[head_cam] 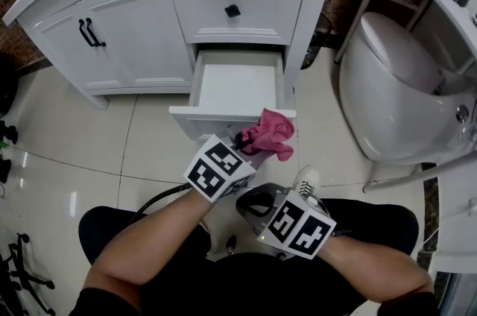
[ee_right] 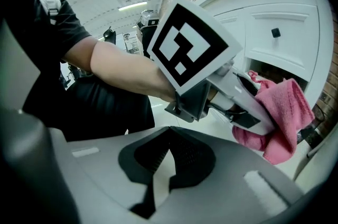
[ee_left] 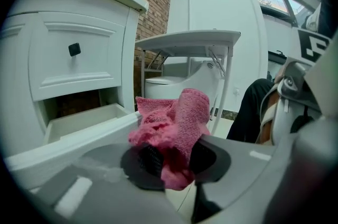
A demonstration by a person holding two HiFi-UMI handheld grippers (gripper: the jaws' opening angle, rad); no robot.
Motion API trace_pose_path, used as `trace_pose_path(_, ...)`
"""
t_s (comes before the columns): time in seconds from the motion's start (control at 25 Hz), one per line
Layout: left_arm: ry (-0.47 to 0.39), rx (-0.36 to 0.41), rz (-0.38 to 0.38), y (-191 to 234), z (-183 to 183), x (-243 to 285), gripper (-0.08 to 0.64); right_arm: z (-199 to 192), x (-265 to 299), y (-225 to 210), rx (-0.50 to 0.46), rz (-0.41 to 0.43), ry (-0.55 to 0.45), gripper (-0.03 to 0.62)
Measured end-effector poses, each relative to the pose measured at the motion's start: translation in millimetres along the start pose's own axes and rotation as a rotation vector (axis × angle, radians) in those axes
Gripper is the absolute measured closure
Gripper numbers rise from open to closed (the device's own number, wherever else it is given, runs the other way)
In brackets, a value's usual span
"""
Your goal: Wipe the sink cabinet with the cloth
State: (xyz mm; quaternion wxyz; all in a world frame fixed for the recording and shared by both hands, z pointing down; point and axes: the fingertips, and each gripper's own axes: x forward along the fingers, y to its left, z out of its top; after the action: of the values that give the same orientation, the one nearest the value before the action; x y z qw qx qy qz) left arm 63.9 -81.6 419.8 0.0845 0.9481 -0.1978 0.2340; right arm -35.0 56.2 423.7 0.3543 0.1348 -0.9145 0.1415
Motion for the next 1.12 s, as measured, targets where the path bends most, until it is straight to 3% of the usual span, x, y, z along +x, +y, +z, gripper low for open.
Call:
trace_pose_path(0.72, 0.000, -0.127, 0.169, 56.4, -57.2, -71.3, 0.460, 4.4, 11.6, -0.8, -0.004, -0.005, 0.022, 0.586)
trace_pose_path(1.12, -0.057, -0.191, 0.304, 90.2, -74.7, -120.5, 0.460, 6.8, 21.0, 9.1, -0.019, 0.015, 0.034, 0.586)
